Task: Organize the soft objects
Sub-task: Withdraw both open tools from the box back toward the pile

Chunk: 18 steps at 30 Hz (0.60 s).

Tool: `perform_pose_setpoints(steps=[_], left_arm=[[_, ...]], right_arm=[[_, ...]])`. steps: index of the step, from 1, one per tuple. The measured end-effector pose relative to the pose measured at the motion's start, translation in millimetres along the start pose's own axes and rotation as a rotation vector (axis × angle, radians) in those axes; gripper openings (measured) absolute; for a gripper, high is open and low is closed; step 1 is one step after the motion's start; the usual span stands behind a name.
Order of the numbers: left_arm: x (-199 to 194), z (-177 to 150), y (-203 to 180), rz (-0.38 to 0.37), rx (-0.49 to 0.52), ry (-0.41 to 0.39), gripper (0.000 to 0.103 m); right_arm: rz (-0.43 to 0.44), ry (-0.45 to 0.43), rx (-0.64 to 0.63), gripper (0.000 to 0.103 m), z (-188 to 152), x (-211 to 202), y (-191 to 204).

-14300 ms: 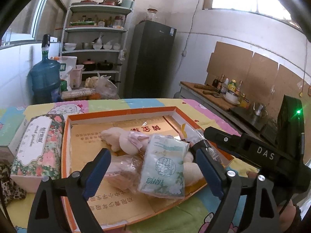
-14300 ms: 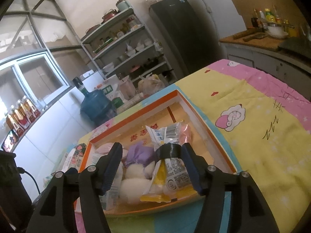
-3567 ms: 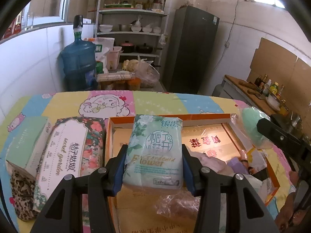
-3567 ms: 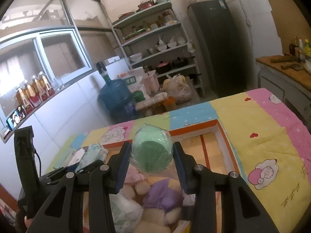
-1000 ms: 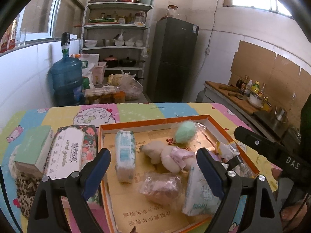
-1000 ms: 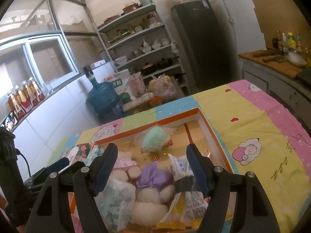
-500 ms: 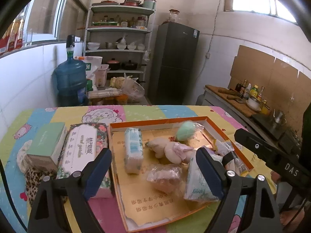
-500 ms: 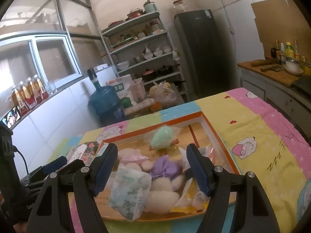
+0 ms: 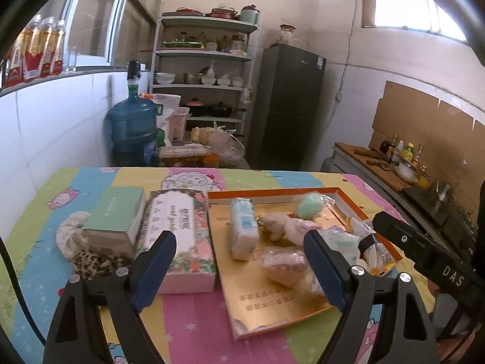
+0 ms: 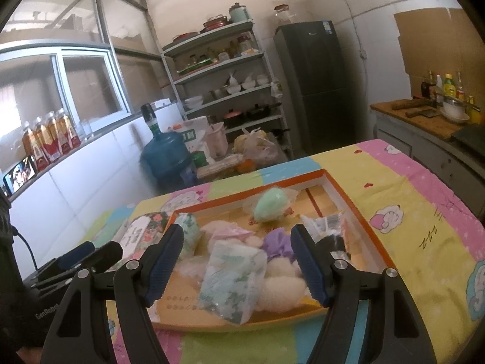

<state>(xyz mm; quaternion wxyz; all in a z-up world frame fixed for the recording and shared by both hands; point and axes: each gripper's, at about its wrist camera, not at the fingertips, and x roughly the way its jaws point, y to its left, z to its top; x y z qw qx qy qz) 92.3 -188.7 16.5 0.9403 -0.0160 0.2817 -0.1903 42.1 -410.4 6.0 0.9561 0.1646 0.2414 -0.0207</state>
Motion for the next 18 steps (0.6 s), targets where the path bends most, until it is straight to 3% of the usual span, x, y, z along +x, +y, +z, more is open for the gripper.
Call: perform_pose_setpoints(steps=[18], left_arm=[[-41.6, -11.9, 45.2, 0.059, -0.015, -0.033, 0.086]], right_arm=[[0.049, -0.004, -0.036, 0.075, -18.9, -15.7, 51.3]])
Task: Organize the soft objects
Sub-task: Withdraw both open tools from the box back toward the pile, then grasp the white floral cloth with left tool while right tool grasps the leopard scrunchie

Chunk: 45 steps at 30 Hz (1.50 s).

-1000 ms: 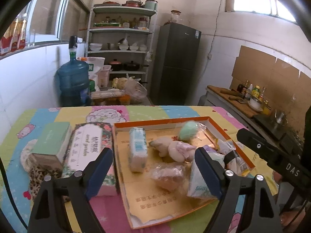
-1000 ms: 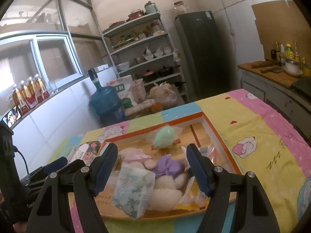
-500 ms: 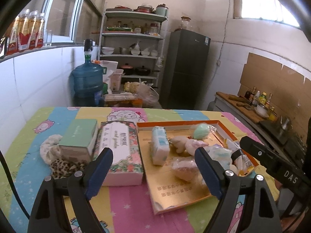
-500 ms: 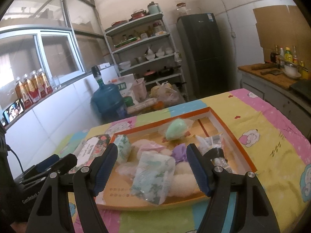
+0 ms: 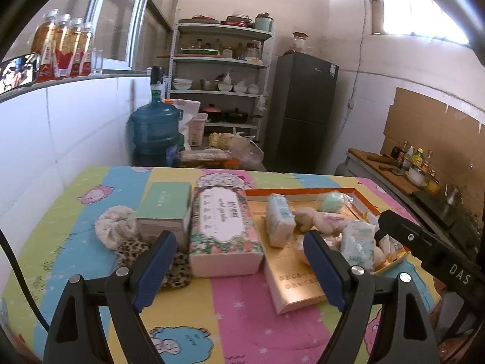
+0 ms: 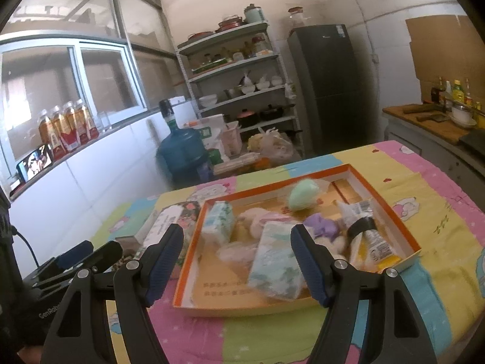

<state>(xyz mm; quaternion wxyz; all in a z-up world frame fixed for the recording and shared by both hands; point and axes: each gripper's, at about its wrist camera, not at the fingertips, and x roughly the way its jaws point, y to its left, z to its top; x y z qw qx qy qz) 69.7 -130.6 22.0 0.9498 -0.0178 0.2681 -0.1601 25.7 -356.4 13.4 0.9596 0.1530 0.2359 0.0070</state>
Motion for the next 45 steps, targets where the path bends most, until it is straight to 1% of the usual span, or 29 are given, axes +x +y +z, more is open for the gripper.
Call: perform_pose_setpoints(steps=[10, 17, 26, 33, 39, 45], left_arm=[[-15.0, -5.6, 36.6, 0.037, -0.032, -0.006, 0.086], [-21.7, -11.0, 62.5, 0.066, -0.051, -0.005, 0.086], [-31.7, -21.2, 107.1, 0.107, -0.112, -0.005, 0.086], [-39.0, -30.3, 146.6, 0.162, -0.170, -0.006, 0.086], [-42.3, -38.1, 176.9, 0.211, -0.207, 0.000, 0.086], [-44.0, -44.2, 200.0, 0.237, -0.236, 0.004, 0.086]], right_arm=[[0.043, 0.003, -0.044, 0.075, -7.1, 1.3, 39.1], [0.071, 0.021, -0.064, 0.075, -13.5, 9.1, 63.2], [0.113, 0.044, -0.115, 0.075, -24.8, 20.0, 101.1], [0.163, 0.105, -0.143, 0.075, -39.5, 41.3, 129.5], [0.210, 0.175, -0.158, 0.075, -57.4, 65.8, 154.5], [0.248, 0.250, -0.170, 0.075, -74.8, 95.1, 179.3]])
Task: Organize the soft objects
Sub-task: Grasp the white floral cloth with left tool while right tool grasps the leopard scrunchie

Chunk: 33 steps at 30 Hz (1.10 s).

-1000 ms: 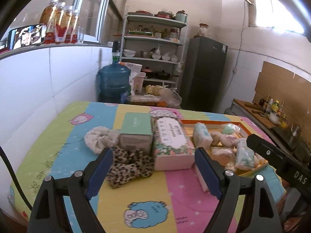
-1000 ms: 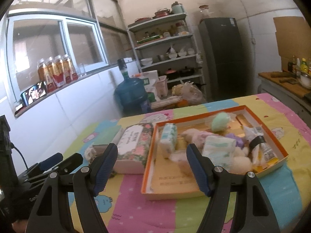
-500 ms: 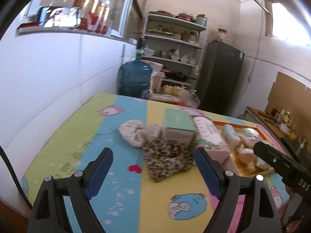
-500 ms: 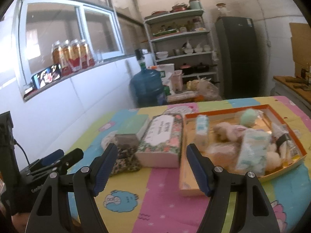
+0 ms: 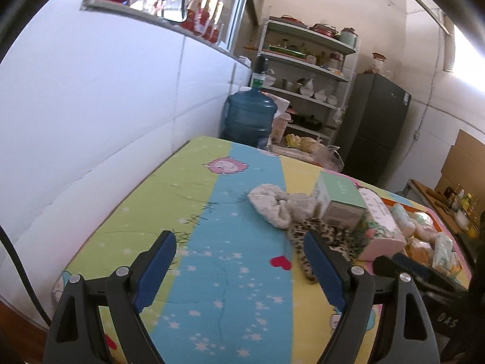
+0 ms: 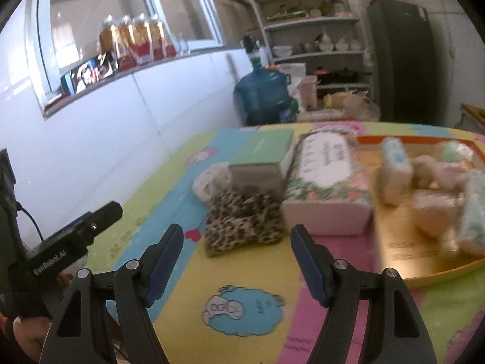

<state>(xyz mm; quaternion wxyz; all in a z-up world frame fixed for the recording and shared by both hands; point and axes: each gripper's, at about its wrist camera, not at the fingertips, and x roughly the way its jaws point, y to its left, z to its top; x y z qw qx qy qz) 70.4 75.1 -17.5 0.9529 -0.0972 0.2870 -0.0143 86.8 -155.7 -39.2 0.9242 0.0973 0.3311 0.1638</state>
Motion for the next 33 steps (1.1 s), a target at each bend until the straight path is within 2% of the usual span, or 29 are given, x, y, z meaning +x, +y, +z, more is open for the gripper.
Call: perform_pose_setpoints(steps=[14, 23, 24, 25, 27, 31, 33], left_arm=[[18.9, 4.9, 29.6, -0.016, -0.027, 0.035, 0.086], [34.0, 18.2, 27.1, -0.040, 0.014, 0.050, 0.086], [36.9, 20.2, 25.5, -0.049, 0.017, 0.055, 0.086], [39.7, 22.8, 23.2, -0.057, 0.023, 0.060, 0.086], [45.5, 27.2, 18.1, -0.069, 0.037, 0.069, 0.086], [65.2, 36.5, 4.2, -0.103, 0.075, 0.106, 0.086], [75.5, 40.9, -3.3, -0.117, 0.101, 0.128, 0.086]], right_arm=[[-0.074, 0.113, -0.004, 0.075, 2.2, 71.2, 11.0], [-0.137, 0.169, -0.043, 0.075, 5.6, 98.3, 17.5], [-0.141, 0.172, -0.046, 0.072, 5.8, 99.5, 17.2], [-0.154, 0.175, -0.053, 0.061, 6.6, 100.6, 16.7], [-0.179, 0.176, -0.065, 0.045, 8.0, 102.0, 16.0], [-0.162, 0.178, -0.061, 0.031, 7.9, 98.5, 8.3], [-0.134, 0.178, -0.047, 0.027, 7.4, 93.3, 4.2]])
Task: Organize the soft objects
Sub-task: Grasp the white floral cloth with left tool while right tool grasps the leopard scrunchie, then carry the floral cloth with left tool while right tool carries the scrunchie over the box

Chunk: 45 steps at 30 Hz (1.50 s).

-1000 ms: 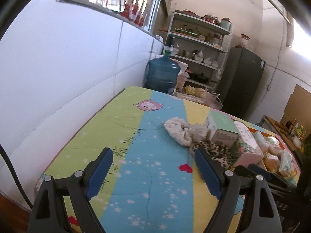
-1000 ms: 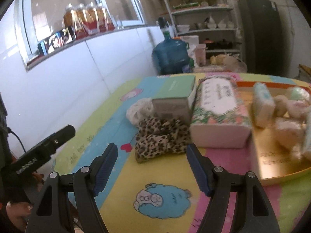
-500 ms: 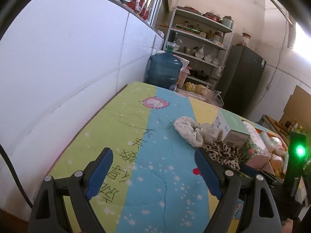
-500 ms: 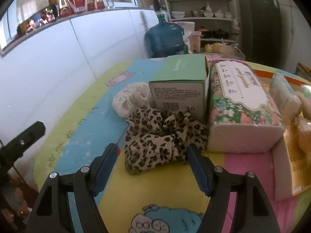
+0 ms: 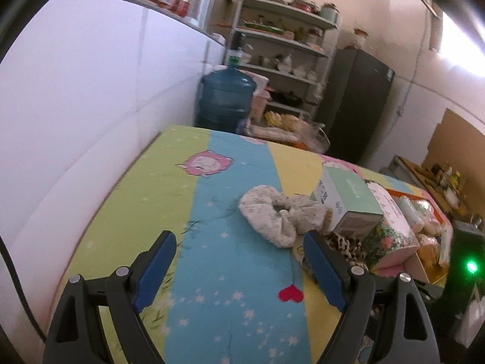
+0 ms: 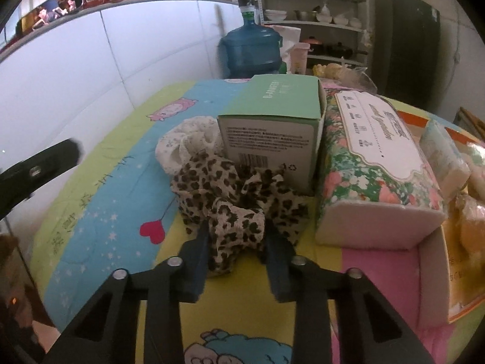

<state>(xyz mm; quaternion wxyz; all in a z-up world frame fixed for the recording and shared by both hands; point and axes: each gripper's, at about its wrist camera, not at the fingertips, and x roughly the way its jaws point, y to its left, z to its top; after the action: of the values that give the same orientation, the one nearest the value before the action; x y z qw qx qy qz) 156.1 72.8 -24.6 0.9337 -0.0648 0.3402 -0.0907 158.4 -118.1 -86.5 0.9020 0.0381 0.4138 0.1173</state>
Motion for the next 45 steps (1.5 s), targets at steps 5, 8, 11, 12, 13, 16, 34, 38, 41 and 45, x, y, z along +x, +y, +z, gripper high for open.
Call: perform_pose_setpoints(steps=[5, 8, 11, 12, 13, 16, 34, 38, 41, 45], left_arm=[[38.6, 18.3, -14.2, -0.055, 0.088, 0.064, 0.086], [65.6, 23.0, -18.3, -0.103, 0.113, 0.122, 0.086], [92.6, 23.2, -23.6, -0.125, 0.147, 0.190, 0.079], [97.7, 22.5, -25.0, -0.120, 0.156, 0.203, 0.077], [104.5, 21.1, -27.6, -0.112, 0.174, 0.217, 0.076], [115.7, 16.7, -31.3, -0.110, 0.191, 0.242, 0.075], [69.0, 9.1, -23.2, -0.133, 0.088, 0.111, 0.013], [44.6, 8.2, -23.1, -0.109, 0.082, 0.052, 0.013], [27.0, 6.9, -24.9, -0.092, 0.088, 0.018, 0.013], [4.6, 4.1, -31.6, -0.078, 0.102, -0.022, 0.013]], right_arm=[[0.057, -0.019, 0.011, 0.025, -9.2, -21.4, -12.2], [0.080, -0.036, 0.007, 0.025, -13.2, -32.8, -15.5], [0.093, -0.043, 0.004, 0.025, -16.4, -39.5, -17.4], [0.096, -0.045, 0.005, 0.025, -17.0, -40.7, -18.2], [0.099, -0.046, 0.008, 0.025, -17.4, -41.7, -19.5], [0.104, -0.048, 0.018, 0.025, -18.3, -42.8, -23.0], [0.131, -0.058, 0.032, 0.025, -14.7, -41.3, -25.3], [0.134, -0.074, 0.026, 0.025, -16.2, -49.2, -22.1], [0.136, -0.088, 0.022, 0.025, -16.7, -56.5, -20.0], [0.134, -0.109, 0.021, 0.025, -19.7, -67.1, -17.6]])
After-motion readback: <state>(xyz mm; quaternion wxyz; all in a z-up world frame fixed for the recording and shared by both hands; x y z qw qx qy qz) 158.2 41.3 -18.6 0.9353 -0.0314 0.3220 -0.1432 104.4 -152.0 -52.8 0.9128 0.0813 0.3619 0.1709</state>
